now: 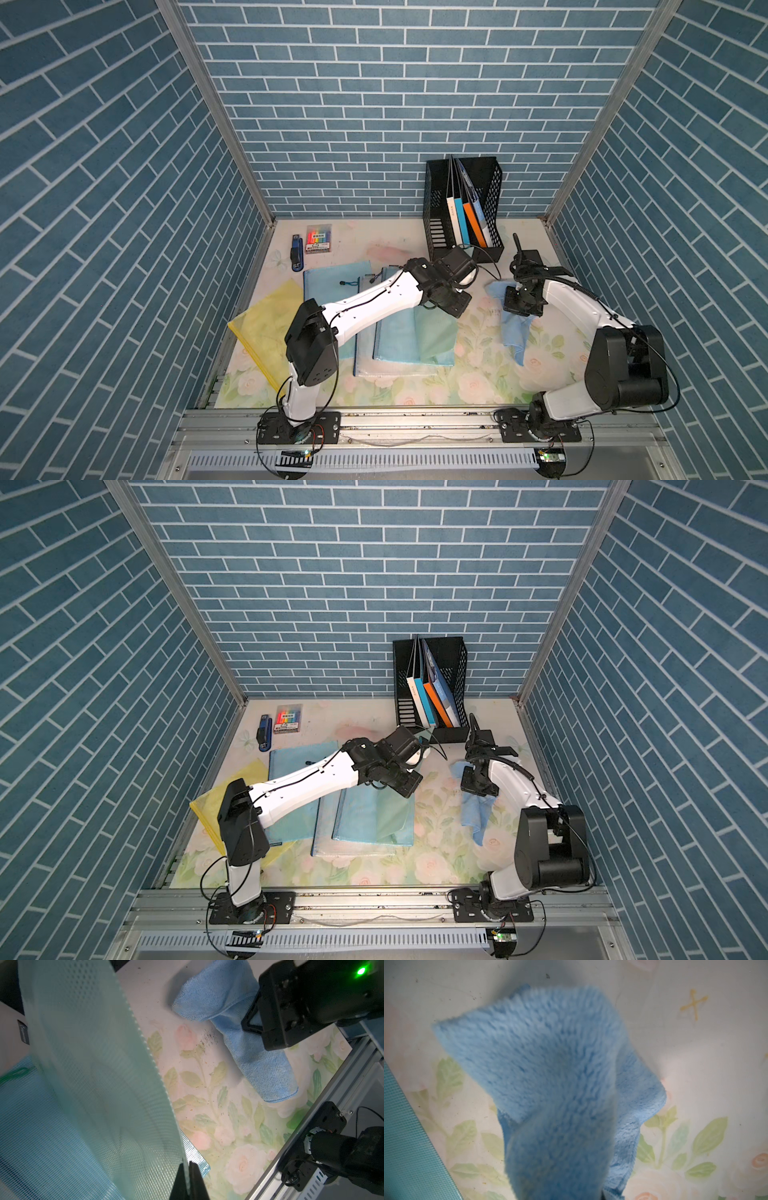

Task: Wipe the document bag
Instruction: Adjust the document bag at the center of the board.

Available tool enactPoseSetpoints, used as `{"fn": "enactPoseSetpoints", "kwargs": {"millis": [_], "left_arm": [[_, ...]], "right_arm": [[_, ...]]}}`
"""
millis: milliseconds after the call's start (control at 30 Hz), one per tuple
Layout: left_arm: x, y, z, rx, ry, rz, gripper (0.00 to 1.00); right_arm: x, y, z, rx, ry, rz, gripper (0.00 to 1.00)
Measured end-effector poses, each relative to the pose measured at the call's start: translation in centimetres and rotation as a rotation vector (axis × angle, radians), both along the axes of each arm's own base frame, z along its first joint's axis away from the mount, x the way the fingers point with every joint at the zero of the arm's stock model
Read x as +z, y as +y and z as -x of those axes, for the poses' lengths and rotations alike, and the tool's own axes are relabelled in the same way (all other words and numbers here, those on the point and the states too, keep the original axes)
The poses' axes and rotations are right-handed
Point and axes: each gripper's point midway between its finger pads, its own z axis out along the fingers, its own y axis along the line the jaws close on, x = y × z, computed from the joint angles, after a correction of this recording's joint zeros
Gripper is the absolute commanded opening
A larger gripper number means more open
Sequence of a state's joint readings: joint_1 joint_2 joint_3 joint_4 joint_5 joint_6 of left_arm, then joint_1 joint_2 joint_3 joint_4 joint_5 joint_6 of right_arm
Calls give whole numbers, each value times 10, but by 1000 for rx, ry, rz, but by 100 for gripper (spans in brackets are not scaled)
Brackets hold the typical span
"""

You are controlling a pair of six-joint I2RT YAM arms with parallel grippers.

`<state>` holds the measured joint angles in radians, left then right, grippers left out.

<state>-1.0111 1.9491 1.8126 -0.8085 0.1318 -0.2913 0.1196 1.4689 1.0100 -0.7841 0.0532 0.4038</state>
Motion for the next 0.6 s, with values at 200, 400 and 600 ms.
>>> {"fn": "enactPoseSetpoints", "kwargs": {"millis": [200,400,600], "left_arm": [[-6,-36,2,-34,0,42,0],[-9,-63,-5,-22,14,130,0],[-32,-92,-7,0,79,221,0]], "right_arm": [[10,-13,3,-40,-24,-29,0],[10,-17,7,-44,-7,-41,0],[13,-32,11,-79,12,-46,0]]}}
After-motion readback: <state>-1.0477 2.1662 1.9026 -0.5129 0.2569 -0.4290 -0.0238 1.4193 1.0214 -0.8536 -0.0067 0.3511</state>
